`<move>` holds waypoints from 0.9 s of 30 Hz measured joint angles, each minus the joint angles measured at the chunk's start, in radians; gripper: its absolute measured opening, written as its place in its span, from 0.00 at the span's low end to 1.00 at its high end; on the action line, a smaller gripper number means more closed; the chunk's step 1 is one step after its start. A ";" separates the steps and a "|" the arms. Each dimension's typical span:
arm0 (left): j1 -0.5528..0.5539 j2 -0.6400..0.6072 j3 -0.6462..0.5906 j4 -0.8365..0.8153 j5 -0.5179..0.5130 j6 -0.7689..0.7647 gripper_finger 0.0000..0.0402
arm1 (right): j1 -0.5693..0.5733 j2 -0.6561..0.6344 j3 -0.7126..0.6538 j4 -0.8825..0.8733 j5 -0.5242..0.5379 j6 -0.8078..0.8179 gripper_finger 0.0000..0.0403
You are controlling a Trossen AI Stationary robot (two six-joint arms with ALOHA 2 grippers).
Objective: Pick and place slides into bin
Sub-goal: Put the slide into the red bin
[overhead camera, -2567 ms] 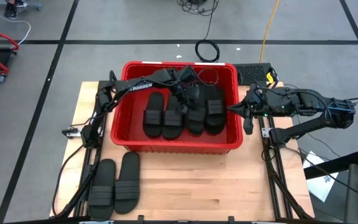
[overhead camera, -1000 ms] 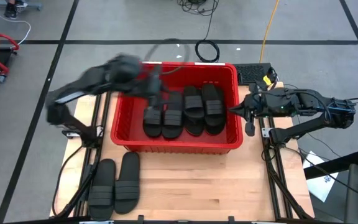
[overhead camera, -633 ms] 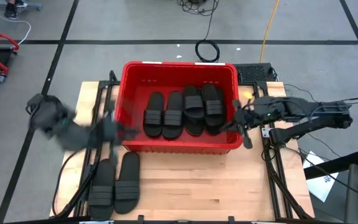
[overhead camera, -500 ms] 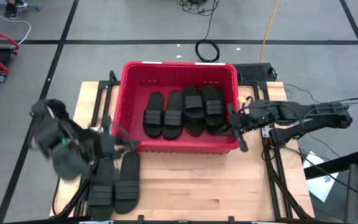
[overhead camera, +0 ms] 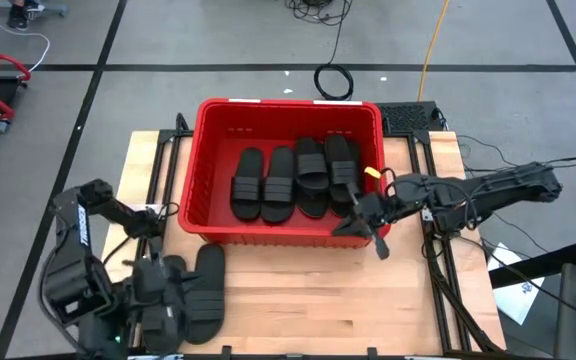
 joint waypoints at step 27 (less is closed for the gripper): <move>-0.213 -0.301 -1.055 0.736 -0.332 -0.128 0.00 | 0.139 0.290 0.001 0.588 0.156 0.167 0.00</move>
